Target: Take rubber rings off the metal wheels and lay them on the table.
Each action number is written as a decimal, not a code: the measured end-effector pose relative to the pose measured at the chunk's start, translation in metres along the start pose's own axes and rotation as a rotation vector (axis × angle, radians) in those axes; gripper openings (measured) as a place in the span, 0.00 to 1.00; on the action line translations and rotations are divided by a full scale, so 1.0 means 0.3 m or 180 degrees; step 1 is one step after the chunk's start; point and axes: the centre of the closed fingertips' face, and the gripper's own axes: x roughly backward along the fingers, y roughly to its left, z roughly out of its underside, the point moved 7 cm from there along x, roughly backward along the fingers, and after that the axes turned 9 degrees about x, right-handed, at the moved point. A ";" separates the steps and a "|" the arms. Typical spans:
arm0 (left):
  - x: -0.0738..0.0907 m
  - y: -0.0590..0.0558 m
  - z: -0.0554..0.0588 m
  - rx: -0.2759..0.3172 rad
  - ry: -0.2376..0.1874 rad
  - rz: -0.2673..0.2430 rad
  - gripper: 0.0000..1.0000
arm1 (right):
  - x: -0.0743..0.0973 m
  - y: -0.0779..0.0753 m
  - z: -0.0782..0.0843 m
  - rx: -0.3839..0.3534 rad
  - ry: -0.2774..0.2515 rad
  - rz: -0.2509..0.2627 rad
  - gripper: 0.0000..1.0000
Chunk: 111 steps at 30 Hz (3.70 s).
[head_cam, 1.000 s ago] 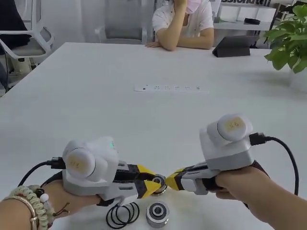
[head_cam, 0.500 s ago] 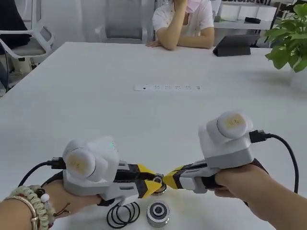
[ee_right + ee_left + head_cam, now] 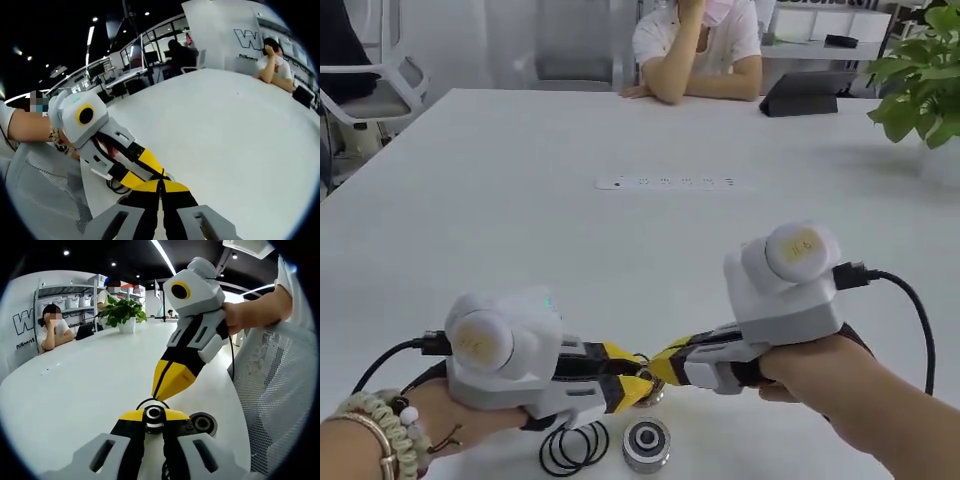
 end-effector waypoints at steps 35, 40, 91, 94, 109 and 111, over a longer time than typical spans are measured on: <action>0.100 0.010 -0.181 -0.0338 0.0102 -0.0123 0.32 | 0.011 -0.023 0.005 -0.0167 0.0011 0.0065 0.00; 0.150 0.007 -0.255 -0.0325 0.0006 -0.0085 0.40 | 0.015 -0.021 -0.003 -0.0168 -0.0012 0.0062 0.00; 0.602 -0.134 -0.019 0.0504 -0.0094 -0.0663 0.94 | 0.017 0.124 -0.113 -0.0320 -0.0441 -0.0561 0.00; 0.603 -0.143 -0.003 0.0558 -0.0102 -0.0671 0.94 | 0.005 0.140 -0.109 -0.0325 -0.0415 -0.0631 0.00; 0.554 -0.180 0.030 0.0566 0.0029 -0.0561 0.99 | -0.040 0.195 -0.068 -0.0273 -0.0179 -0.0859 0.00; 0.553 -0.181 0.028 0.0564 0.0028 -0.0557 0.98 | -0.045 0.199 -0.060 -0.0258 -0.0133 -0.0873 0.00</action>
